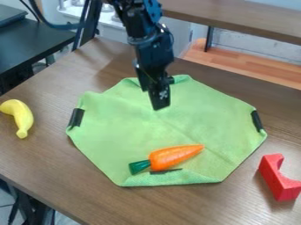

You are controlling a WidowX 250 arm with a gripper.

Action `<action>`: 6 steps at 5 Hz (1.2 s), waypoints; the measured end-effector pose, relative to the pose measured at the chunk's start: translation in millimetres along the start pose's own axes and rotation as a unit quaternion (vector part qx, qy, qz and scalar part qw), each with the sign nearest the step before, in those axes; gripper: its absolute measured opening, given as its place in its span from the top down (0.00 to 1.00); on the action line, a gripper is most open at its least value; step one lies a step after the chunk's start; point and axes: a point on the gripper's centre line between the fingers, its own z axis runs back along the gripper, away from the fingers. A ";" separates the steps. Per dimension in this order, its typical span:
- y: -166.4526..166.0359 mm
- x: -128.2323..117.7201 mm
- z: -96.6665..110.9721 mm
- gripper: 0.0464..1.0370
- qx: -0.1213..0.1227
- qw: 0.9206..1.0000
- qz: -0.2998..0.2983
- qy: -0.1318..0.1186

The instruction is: Move the carrot above the red object beside the cloth

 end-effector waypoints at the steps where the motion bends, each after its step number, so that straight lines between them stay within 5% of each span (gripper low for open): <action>1: -31.9 -2.4 -3.7 0.04 -0.012 1.000 0.007 0.001; 6: -67.9 -15.1 -61.5 0.10 0.000 0.997 0.009 0.077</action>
